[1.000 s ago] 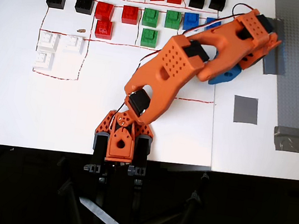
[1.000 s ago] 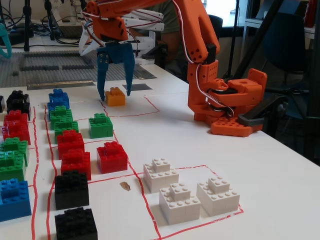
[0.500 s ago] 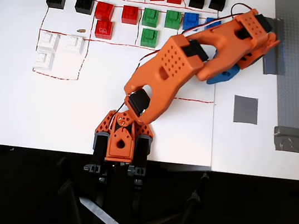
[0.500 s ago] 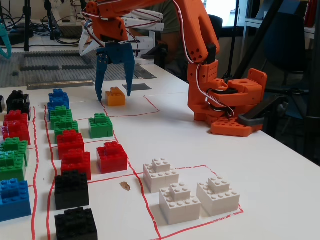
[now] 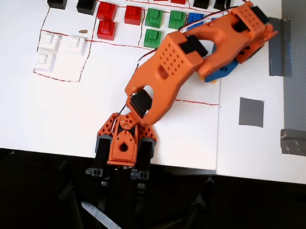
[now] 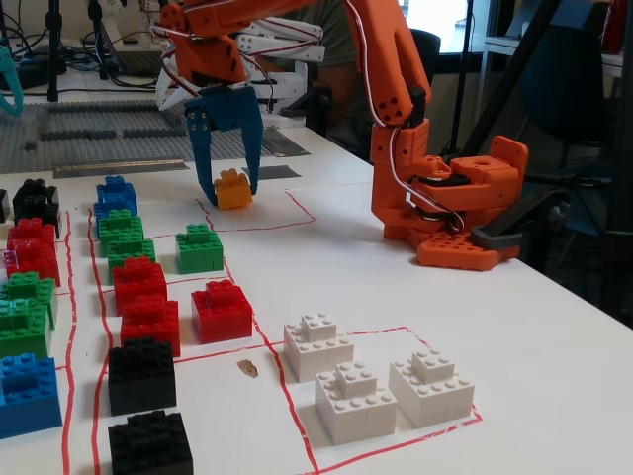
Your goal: Grab the block and put it in the grey marker
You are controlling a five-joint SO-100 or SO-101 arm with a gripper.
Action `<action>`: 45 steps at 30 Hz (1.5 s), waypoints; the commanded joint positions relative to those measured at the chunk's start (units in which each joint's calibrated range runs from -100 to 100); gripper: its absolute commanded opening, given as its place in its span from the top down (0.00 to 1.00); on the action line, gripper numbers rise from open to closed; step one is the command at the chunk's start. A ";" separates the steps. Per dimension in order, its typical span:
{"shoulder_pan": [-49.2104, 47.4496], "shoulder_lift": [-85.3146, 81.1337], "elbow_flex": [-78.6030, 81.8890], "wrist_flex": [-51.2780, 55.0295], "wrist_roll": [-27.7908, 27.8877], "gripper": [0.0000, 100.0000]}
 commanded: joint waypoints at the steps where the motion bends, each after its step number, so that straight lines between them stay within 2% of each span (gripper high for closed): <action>1: -1.61 -8.26 -1.25 -0.24 -0.88 0.98; 6: -0.53 -8.17 -5.51 2.29 -0.63 0.99; 11: -0.11 -8.78 -20.86 12.49 -0.05 0.99; 15: 1.05 -11.89 -27.76 12.82 2.44 1.00; 21: 6.71 -13.96 -29.21 12.82 7.42 1.00; 32: 23.93 -9.55 -33.11 12.82 16.80 1.00; 38: 29.09 -5.32 -34.29 12.82 18.66 1.00; 45: 29.75 1.67 -35.47 12.73 18.46 1.00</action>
